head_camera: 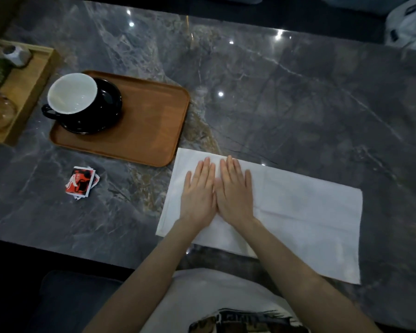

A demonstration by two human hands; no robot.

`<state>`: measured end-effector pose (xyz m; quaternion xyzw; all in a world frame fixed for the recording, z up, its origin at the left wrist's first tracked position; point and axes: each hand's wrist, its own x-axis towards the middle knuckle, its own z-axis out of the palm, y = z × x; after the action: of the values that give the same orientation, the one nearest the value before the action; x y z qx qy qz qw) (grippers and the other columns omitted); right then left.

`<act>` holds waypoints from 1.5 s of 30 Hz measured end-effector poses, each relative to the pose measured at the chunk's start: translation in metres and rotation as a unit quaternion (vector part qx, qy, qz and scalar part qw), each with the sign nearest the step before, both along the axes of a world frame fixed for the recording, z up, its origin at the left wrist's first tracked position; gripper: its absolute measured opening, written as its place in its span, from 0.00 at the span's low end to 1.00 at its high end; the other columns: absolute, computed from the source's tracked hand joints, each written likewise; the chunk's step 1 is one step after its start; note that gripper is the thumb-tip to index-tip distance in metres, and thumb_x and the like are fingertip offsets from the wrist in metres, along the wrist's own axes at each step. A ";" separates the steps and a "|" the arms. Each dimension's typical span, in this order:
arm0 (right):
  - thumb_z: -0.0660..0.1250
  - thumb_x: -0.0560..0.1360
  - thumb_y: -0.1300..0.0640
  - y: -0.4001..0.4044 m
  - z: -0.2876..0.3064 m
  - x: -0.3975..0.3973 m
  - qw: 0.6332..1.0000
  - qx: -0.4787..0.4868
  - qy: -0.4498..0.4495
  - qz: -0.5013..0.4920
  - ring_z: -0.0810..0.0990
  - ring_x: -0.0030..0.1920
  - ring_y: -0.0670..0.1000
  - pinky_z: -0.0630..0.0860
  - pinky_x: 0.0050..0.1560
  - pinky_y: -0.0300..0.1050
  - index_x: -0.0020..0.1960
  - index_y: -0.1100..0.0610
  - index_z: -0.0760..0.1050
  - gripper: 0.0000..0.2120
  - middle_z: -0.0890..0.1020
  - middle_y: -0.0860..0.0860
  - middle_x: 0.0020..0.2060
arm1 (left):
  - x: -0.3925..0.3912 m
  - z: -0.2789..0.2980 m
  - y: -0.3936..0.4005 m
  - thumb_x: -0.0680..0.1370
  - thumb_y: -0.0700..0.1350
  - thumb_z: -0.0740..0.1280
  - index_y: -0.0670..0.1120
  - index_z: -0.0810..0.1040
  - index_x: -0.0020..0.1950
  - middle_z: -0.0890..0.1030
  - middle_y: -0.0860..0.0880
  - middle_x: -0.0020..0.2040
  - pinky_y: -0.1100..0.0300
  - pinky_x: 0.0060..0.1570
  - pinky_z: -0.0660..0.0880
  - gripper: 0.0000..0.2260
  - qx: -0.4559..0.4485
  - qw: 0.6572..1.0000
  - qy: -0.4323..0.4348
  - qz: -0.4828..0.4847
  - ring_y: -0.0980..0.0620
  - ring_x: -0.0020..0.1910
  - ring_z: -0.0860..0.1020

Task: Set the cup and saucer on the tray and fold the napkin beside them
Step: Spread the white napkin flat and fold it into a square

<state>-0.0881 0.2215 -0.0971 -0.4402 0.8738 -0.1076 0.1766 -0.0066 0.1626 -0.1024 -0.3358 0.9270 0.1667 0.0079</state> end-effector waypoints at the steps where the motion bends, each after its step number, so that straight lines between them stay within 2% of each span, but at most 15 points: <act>1: 0.29 0.72 0.47 0.003 -0.002 -0.006 1.000 0.007 0.019 0.019 0.46 0.76 0.50 0.40 0.74 0.51 0.76 0.55 0.47 0.34 0.50 0.52 0.77 | -0.001 -0.004 -0.001 0.78 0.49 0.48 0.41 0.58 0.73 0.62 0.42 0.74 0.43 0.70 0.59 0.25 -0.006 1.000 -0.017 -0.002 0.44 0.73 0.60; 5: 0.31 0.73 0.44 0.018 -0.007 -0.027 0.997 0.041 0.051 0.048 0.45 0.76 0.51 0.38 0.73 0.52 0.76 0.52 0.44 0.32 0.48 0.52 0.77 | 0.006 -0.013 -0.009 0.78 0.58 0.45 0.47 0.58 0.73 0.62 0.45 0.74 0.45 0.70 0.49 0.27 -0.044 0.998 -0.039 -0.013 0.42 0.73 0.59; 8: 0.34 0.74 0.41 0.042 -0.010 -0.042 0.996 0.051 0.073 0.006 0.45 0.76 0.52 0.37 0.72 0.51 0.76 0.52 0.42 0.32 0.48 0.53 0.77 | 0.009 -0.014 -0.012 0.77 0.62 0.39 0.50 0.56 0.74 0.60 0.46 0.75 0.43 0.70 0.48 0.29 -0.034 0.998 -0.045 -0.019 0.42 0.74 0.57; 11: 0.37 0.75 0.39 0.073 -0.014 -0.056 0.994 0.062 0.080 -0.047 0.44 0.76 0.53 0.38 0.73 0.52 0.76 0.51 0.43 0.32 0.47 0.54 0.77 | 0.008 -0.012 -0.011 0.77 0.62 0.38 0.50 0.55 0.74 0.58 0.46 0.76 0.40 0.70 0.50 0.30 -0.027 0.999 -0.045 -0.012 0.42 0.74 0.55; 16: 0.40 0.74 0.36 0.116 -0.016 -0.077 0.984 0.059 0.081 -0.146 0.44 0.76 0.57 0.41 0.74 0.55 0.76 0.50 0.45 0.34 0.48 0.56 0.77 | 0.008 -0.010 -0.009 0.77 0.58 0.45 0.50 0.56 0.74 0.57 0.46 0.76 0.39 0.70 0.47 0.27 -0.031 0.999 -0.034 -0.006 0.42 0.75 0.54; 21: 0.37 0.71 0.35 0.158 -0.011 -0.096 0.964 0.079 0.083 -0.239 0.44 0.76 0.56 0.42 0.75 0.55 0.76 0.52 0.42 0.38 0.46 0.56 0.77 | 0.007 -0.010 -0.008 0.77 0.59 0.43 0.49 0.56 0.74 0.56 0.46 0.76 0.38 0.70 0.46 0.28 -0.036 0.998 -0.042 -0.007 0.42 0.75 0.53; 26: 0.37 0.74 0.38 0.193 -0.007 -0.109 0.971 0.067 0.077 -0.216 0.46 0.76 0.51 0.41 0.74 0.55 0.76 0.55 0.46 0.35 0.50 0.53 0.77 | 0.007 -0.010 -0.008 0.77 0.59 0.42 0.49 0.55 0.75 0.55 0.46 0.76 0.39 0.71 0.45 0.28 -0.045 0.998 -0.046 -0.012 0.42 0.75 0.51; 31: 0.49 0.80 0.53 0.197 0.010 -0.090 0.964 0.014 0.055 -0.260 0.52 0.76 0.53 0.45 0.75 0.54 0.74 0.60 0.54 0.25 0.57 0.56 0.75 | 0.005 -0.003 0.008 0.79 0.54 0.44 0.46 0.54 0.75 0.54 0.42 0.76 0.40 0.71 0.47 0.25 -0.026 0.999 -0.032 0.004 0.43 0.75 0.51; 34: 0.44 0.77 0.48 0.195 0.010 -0.044 0.975 0.000 0.057 -0.214 0.55 0.75 0.55 0.46 0.74 0.52 0.74 0.59 0.53 0.29 0.58 0.57 0.75 | 0.009 0.005 0.038 0.79 0.54 0.45 0.47 0.55 0.74 0.55 0.43 0.76 0.43 0.71 0.47 0.25 -0.015 0.996 0.001 -0.087 0.45 0.75 0.52; 37: 0.42 0.78 0.43 0.198 -0.005 -0.013 0.981 0.042 0.063 -0.181 0.55 0.75 0.54 0.44 0.71 0.50 0.75 0.57 0.52 0.30 0.59 0.56 0.74 | 0.020 0.000 0.064 0.79 0.56 0.43 0.48 0.55 0.74 0.57 0.45 0.75 0.49 0.70 0.47 0.25 -0.037 0.977 -0.014 -0.210 0.48 0.74 0.52; 41: 0.32 0.74 0.35 0.226 -0.010 -0.016 0.961 0.090 0.086 -0.245 0.48 0.76 0.54 0.41 0.73 0.51 0.76 0.56 0.45 0.37 0.52 0.57 0.76 | 0.036 -0.009 0.060 0.79 0.59 0.40 0.51 0.56 0.74 0.59 0.46 0.75 0.48 0.69 0.50 0.26 -0.060 0.974 -0.049 -0.211 0.48 0.73 0.54; 45: 0.34 0.71 0.34 0.251 -0.004 -0.027 0.951 0.097 0.044 -0.291 0.42 0.76 0.53 0.40 0.74 0.52 0.76 0.55 0.41 0.39 0.45 0.56 0.77 | 0.047 -0.006 0.048 0.78 0.59 0.40 0.52 0.54 0.74 0.57 0.47 0.76 0.47 0.70 0.50 0.26 -0.046 0.980 -0.056 -0.187 0.47 0.74 0.54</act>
<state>-0.1149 0.4724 -0.1012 -0.1515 0.9771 -0.0497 0.1410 0.0399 0.2103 -0.1082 -0.1651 0.9782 0.1006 0.0753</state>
